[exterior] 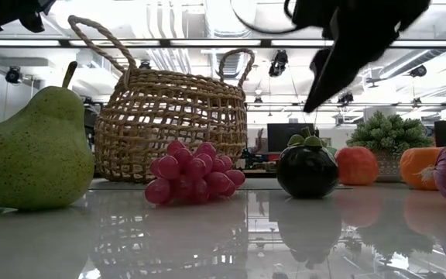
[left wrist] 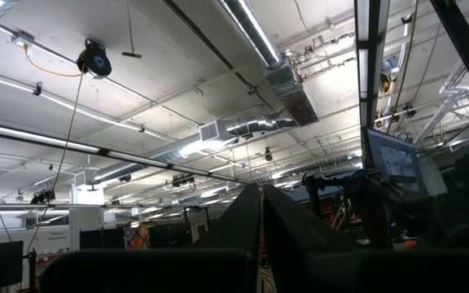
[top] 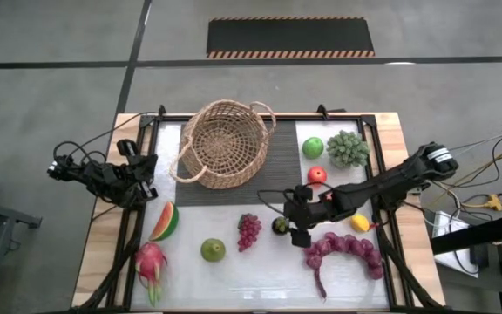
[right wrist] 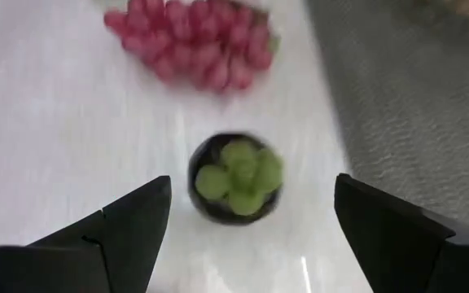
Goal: Build produce basket
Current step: Put the purple mangosteen into the basket
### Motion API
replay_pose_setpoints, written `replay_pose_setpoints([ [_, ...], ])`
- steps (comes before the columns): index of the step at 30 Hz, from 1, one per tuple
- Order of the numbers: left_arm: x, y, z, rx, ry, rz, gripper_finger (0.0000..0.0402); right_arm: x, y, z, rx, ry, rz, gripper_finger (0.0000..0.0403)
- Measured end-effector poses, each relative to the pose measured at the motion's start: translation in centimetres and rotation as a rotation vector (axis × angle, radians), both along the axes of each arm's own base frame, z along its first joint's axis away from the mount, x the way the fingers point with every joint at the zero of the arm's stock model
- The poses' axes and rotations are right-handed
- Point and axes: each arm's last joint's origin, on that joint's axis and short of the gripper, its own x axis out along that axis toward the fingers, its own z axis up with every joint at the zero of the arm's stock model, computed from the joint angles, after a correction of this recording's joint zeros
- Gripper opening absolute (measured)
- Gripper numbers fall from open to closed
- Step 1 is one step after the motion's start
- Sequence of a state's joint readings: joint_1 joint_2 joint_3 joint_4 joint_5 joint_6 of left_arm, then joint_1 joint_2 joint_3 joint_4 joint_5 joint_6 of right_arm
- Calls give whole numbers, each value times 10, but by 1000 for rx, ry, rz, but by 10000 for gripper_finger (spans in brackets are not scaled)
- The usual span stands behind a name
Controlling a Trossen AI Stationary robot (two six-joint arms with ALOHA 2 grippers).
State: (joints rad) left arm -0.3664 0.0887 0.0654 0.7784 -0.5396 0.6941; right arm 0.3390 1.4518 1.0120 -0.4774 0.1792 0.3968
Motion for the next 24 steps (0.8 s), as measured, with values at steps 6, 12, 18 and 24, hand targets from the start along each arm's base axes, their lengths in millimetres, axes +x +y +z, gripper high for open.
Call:
replay_pose_setpoints([
  [6,0,0,0,1,1,0,0,9,6,-26,-7,56,-20,327],
  [12,1,0,-2,2,7,0,0,14,5,-45,-16,88,-32,327],
  [18,2,-1,-5,1,14,-4,0,22,8,-58,-13,75,-29,326],
  [24,3,-1,-8,4,24,-4,0,22,8,-54,2,60,-46,278],
])
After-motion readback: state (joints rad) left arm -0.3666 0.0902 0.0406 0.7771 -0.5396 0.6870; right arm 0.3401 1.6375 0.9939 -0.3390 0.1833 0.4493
